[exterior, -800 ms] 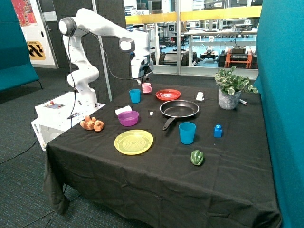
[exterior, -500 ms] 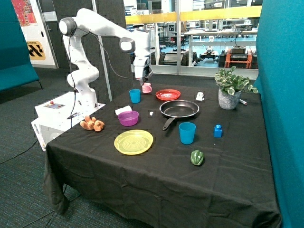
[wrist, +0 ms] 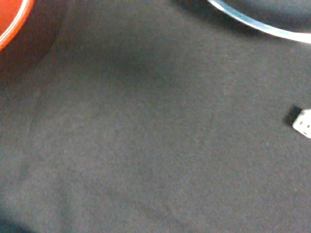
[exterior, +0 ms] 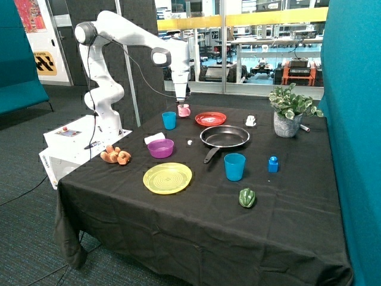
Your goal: Clean the pan
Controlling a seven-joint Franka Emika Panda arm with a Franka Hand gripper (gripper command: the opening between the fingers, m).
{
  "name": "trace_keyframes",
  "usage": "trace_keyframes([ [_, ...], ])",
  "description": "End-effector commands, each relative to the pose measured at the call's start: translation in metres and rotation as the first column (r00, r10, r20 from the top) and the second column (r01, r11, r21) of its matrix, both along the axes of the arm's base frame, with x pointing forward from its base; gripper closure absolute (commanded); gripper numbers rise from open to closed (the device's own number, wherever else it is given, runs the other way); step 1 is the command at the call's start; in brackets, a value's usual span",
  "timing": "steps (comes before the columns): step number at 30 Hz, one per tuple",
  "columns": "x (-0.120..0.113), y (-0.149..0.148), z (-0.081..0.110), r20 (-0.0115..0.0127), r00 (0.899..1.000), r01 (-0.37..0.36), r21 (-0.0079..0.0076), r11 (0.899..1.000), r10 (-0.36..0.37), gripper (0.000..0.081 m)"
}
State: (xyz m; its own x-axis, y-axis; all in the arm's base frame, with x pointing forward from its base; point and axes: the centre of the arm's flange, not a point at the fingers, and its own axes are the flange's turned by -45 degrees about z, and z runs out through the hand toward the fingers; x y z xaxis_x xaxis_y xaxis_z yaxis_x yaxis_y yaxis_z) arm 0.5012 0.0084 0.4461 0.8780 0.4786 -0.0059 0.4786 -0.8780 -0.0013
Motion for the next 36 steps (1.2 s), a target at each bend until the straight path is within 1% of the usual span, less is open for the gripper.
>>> trace_keyframes([
  [1,-0.009,0.008,-0.007,0.0058,0.984,-0.178,0.0016,0.984,0.178,0.0565],
  [2,-0.009,0.008,-0.007,0.0058,0.984,-0.178,0.0016,0.984,0.178,0.0565],
  [3,-0.010,0.008,-0.008,0.0058,0.980,-0.200,0.0016,0.980,0.200,0.0566],
  [9,-0.022,0.003,-0.015,0.0058,0.972,-0.236,0.0016,0.972,0.236,0.0564],
  [20,-0.031,-0.011,-0.028,0.0058,0.972,-0.234,0.0016,0.972,0.234,0.0552],
  [22,-0.032,-0.015,-0.030,0.0058,0.973,-0.232,0.0016,0.973,0.232,0.0528],
  [26,-0.031,-0.023,-0.032,0.0058,0.976,-0.217,0.0016,0.976,0.217,0.0399],
  [27,-0.030,-0.026,-0.033,0.0058,0.977,-0.212,0.0016,0.977,0.212,0.0353],
  [31,-0.024,-0.030,-0.039,0.0058,0.977,-0.215,0.0016,0.977,0.215,0.0209],
  [34,-0.018,-0.028,-0.044,0.0058,0.977,-0.214,0.0016,0.977,0.214,0.0115],
  [36,-0.015,-0.028,-0.046,0.0058,0.977,-0.212,0.0016,0.977,0.212,0.0081],
])
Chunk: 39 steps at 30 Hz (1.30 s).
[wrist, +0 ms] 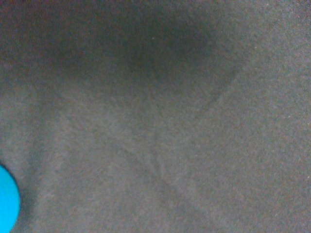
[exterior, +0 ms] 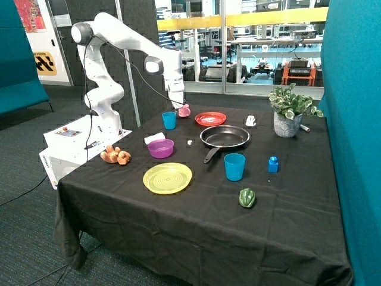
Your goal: Clean the pan
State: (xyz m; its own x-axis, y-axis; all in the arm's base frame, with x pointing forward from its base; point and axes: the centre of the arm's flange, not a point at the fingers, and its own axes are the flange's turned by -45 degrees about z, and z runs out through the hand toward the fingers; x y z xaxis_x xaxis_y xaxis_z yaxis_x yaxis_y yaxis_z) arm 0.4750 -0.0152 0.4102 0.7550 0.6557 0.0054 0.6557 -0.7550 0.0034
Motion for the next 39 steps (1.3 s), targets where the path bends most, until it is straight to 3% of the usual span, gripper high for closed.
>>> trace_keyframes([
  [1,0.014,-0.004,-0.011,-0.0063,1.000,0.009,-0.0010,1.000,-0.009,0.0053],
  [5,0.020,-0.002,-0.015,-0.0063,1.000,0.010,-0.0010,1.000,-0.010,0.0004],
  [15,0.017,-0.006,-0.018,-0.0063,1.000,-0.004,-0.0010,1.000,0.004,0.0000],
  [39,-0.034,-0.013,-0.030,-0.0063,0.999,-0.033,-0.0010,0.999,0.033,0.0003],
])
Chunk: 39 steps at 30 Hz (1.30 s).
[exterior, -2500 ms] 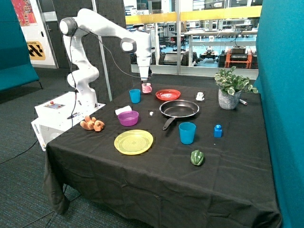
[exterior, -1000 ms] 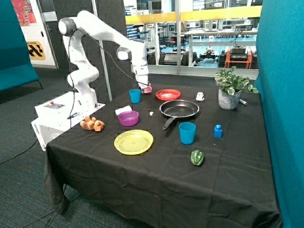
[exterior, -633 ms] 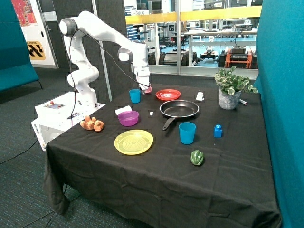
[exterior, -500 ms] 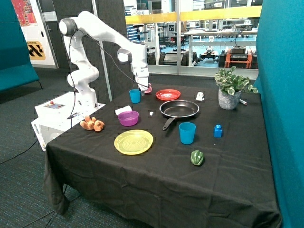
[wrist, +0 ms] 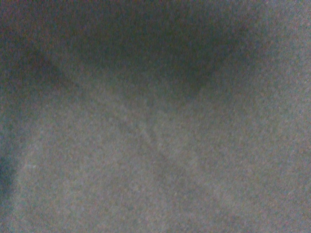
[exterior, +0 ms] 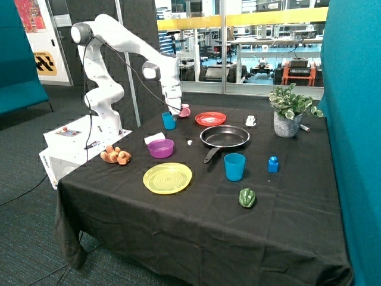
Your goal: Clean the pan
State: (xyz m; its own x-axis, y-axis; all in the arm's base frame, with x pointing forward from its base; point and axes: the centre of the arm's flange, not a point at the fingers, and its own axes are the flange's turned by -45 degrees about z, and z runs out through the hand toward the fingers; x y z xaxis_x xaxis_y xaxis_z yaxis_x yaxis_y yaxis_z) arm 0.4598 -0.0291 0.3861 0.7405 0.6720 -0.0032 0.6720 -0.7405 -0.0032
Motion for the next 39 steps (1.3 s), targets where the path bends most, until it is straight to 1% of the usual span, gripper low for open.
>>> trace_keyframes([
  [1,-0.021,0.001,-0.007,0.0045,1.000,-0.013,-0.0002,1.000,0.013,0.0008],
  [7,-0.038,0.001,-0.017,0.0045,1.000,-0.022,-0.0002,1.000,0.022,0.0019],
  [13,-0.049,-0.007,-0.021,0.0045,1.000,-0.020,-0.0002,1.000,0.020,0.0018],
  [16,-0.051,-0.012,-0.023,0.0045,1.000,-0.011,-0.0002,1.000,0.011,0.0016],
  [19,-0.052,-0.020,-0.025,0.0045,1.000,0.003,-0.0002,1.000,-0.003,0.0037],
  [20,-0.052,-0.021,-0.026,0.0045,1.000,0.007,-0.0002,1.000,-0.007,0.0032],
  [22,-0.051,-0.026,-0.029,0.0045,1.000,0.025,-0.0002,1.000,-0.025,0.0038],
  [27,-0.051,-0.032,-0.032,0.0045,0.999,0.036,-0.0002,0.999,-0.036,0.0053],
  [39,-0.061,-0.039,-0.042,0.0045,0.999,0.040,-0.0002,0.999,-0.040,0.0040],
])
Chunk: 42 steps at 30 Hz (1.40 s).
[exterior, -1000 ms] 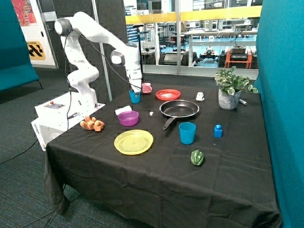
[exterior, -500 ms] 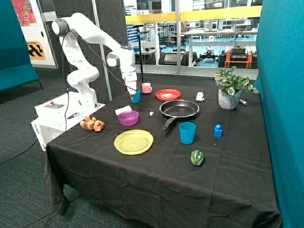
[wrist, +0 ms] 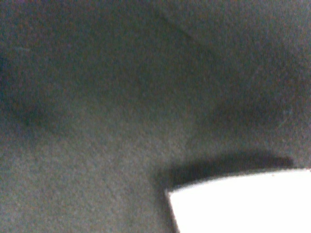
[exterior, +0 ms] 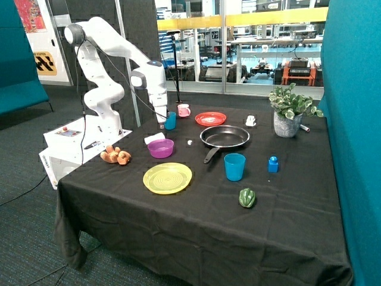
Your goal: Clean the pan
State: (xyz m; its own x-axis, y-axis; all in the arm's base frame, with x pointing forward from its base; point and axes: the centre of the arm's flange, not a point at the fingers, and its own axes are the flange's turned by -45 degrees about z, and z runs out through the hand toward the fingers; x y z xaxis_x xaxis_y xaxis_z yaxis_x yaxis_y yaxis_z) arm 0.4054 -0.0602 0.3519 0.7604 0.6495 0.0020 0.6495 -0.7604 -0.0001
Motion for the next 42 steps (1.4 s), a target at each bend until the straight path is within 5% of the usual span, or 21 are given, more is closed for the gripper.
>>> trace_keyframes([
  [1,-0.007,-0.008,-0.008,-0.0015,1.000,0.010,-0.0014,1.000,-0.010,0.0039],
  [25,-0.035,-0.029,-0.024,-0.0015,0.999,0.038,-0.0014,0.999,-0.038,0.0042],
  [42,-0.026,-0.026,-0.030,-0.0015,0.999,0.041,-0.0014,0.999,-0.041,0.0054],
])
